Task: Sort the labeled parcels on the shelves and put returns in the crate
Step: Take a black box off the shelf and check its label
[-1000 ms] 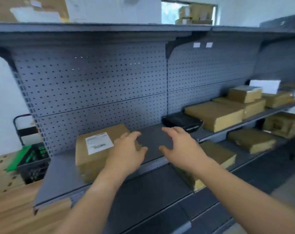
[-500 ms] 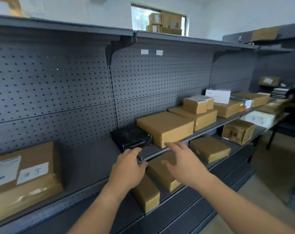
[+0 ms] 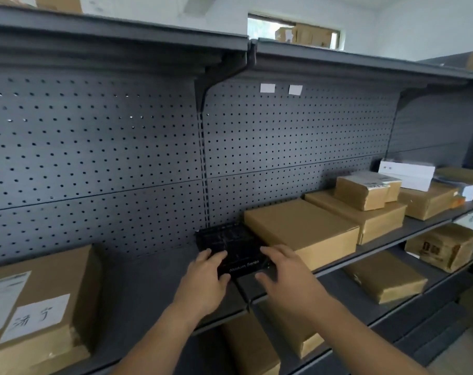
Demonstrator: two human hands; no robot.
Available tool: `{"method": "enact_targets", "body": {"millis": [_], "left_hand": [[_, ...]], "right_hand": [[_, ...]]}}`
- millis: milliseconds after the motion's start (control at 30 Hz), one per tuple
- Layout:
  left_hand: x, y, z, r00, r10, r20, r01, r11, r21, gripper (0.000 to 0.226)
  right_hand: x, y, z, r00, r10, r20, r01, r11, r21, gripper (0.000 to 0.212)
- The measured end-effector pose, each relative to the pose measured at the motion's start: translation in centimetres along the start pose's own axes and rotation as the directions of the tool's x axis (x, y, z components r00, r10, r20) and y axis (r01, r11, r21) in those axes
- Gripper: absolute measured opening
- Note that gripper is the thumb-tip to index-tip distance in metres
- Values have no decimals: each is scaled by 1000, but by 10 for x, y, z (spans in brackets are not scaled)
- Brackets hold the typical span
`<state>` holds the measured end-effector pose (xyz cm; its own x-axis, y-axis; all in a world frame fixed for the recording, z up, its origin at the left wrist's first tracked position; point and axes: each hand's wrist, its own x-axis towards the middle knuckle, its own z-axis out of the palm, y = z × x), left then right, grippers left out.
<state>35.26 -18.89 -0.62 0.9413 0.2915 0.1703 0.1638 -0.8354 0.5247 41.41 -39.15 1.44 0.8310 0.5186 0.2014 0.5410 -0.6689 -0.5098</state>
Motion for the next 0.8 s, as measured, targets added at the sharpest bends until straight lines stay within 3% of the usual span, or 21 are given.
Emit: {"method": "enact_targets", "body": {"millis": [200,400,533,667,800], "left_hand": [[16,-16,20,999,-16,45,17,1000,-11,58],[4,-16,18,996,-85,-28,85,996,-13,50],[-13,-18,9,972,-184,-143,172,981,-90,37],[-18,-13,5,910,-328,-254,284,939,-194,51],[-14,-8,8,889,-417,-187,360,892,-275,40]], "right_hand": [[39,12,32,998,8,61,-4,999,-54,71],[57,19,46,996,-56,64,64,991,-120,70],[58,20,42,991,-124,47,125,992,-12,63],[67,22,42,990,-90,111,68,980,187,71],[69,22,40,976,-25,218,-39,958,284,79]]}}
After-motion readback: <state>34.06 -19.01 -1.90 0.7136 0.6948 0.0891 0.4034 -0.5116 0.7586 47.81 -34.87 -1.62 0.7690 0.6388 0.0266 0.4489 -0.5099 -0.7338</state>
